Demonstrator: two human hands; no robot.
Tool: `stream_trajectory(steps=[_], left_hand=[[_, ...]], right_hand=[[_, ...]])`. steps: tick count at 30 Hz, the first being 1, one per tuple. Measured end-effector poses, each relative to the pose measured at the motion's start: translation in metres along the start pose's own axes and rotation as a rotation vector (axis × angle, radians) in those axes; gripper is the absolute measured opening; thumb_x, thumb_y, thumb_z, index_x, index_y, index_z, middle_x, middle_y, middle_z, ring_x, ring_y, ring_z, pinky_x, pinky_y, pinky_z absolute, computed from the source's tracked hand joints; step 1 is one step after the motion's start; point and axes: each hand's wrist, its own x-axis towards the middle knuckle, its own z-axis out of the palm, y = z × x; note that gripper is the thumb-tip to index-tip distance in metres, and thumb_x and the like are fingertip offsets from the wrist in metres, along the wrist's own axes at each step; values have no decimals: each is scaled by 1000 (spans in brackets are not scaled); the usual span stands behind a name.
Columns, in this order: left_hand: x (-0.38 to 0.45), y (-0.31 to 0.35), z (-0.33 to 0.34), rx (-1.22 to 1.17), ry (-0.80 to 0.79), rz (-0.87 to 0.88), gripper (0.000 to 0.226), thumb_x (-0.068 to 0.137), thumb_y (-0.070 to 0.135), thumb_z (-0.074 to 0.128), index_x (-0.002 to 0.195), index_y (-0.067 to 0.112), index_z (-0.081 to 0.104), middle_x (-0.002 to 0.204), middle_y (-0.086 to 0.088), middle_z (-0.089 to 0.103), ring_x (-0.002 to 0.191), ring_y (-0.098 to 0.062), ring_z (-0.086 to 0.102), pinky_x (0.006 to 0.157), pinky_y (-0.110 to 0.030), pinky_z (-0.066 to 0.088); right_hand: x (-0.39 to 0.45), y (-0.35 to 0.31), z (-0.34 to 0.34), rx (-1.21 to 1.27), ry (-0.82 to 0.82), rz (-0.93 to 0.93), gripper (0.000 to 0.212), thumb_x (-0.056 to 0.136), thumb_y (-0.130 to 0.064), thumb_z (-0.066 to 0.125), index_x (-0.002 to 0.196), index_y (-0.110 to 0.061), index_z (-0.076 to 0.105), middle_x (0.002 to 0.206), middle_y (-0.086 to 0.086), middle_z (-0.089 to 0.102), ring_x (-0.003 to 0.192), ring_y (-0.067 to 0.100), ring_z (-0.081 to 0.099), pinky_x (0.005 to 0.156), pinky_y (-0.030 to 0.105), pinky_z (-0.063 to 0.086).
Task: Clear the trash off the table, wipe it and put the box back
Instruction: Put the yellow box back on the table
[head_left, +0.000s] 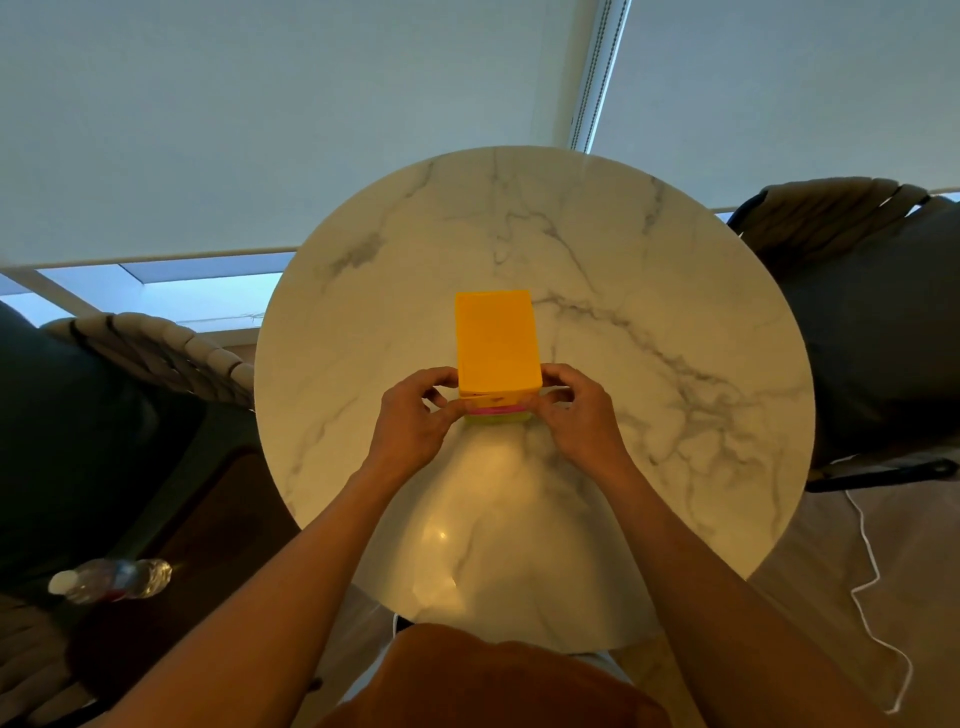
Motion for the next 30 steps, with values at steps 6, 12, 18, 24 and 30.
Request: stream_trajectory(steps=[6, 12, 18, 24, 30], left_hand=[[42, 6, -1, 27, 20, 28, 26, 82, 27, 72, 107, 32, 65, 103, 13, 64, 78, -8, 56, 69, -20, 45], [101, 13, -2, 76, 46, 33, 26, 84, 26, 71, 110, 29, 67, 103, 12, 65, 78, -6, 57, 65, -12, 39], [171, 21, -3, 88, 104, 12, 26, 84, 21, 72, 110, 25, 68, 102, 12, 66, 78, -9, 59, 67, -13, 42], [235, 29, 7, -76, 247, -61, 27, 81, 5, 69, 101, 21, 60, 95, 3, 70, 77, -4, 66, 64, -11, 50], [281, 42, 23, -241, 386, -123, 23, 81, 11, 70, 95, 23, 55, 93, 2, 70, 86, -4, 67, 70, -14, 52]], right_hand=[[44, -7, 0, -14, 17, -41, 29, 86, -17, 69, 113, -23, 64, 104, -8, 63, 87, 1, 58, 72, 12, 49], [108, -12, 2, -28, 31, -68, 31, 86, -20, 69, 117, -20, 65, 104, -3, 66, 89, 8, 60, 74, 18, 49], [179, -26, 9, -52, 67, -104, 35, 89, -18, 64, 124, -18, 62, 105, -3, 63, 89, 12, 60, 77, 24, 52], [246, -39, 15, -30, 131, -165, 31, 88, -12, 63, 118, -19, 65, 100, -3, 67, 84, 5, 61, 66, 4, 44], [294, -48, 20, 20, 209, -164, 19, 87, -13, 66, 106, -16, 63, 90, -9, 62, 72, -5, 57, 61, 3, 44]])
